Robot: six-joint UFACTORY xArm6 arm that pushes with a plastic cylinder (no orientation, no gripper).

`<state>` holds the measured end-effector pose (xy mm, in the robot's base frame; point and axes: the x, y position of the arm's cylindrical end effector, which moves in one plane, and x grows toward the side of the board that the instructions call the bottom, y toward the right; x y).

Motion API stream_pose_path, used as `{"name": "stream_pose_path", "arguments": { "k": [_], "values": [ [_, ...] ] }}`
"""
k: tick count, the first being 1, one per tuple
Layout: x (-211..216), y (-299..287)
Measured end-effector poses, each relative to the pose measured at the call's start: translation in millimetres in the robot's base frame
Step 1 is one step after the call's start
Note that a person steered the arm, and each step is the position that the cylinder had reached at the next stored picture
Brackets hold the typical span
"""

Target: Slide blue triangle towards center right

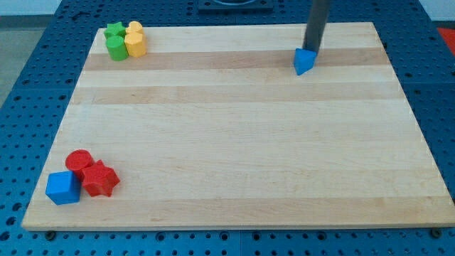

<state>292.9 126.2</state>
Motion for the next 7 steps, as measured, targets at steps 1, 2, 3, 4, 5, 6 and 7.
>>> {"name": "stream_pose_path", "arguments": {
  "k": [1, 2, 3, 4, 5, 6, 7],
  "values": [
    [4, -29],
    [25, -31],
    [26, -20],
    [26, -9],
    [38, -7],
    [58, -6],
    [75, 9]
  ]
}}
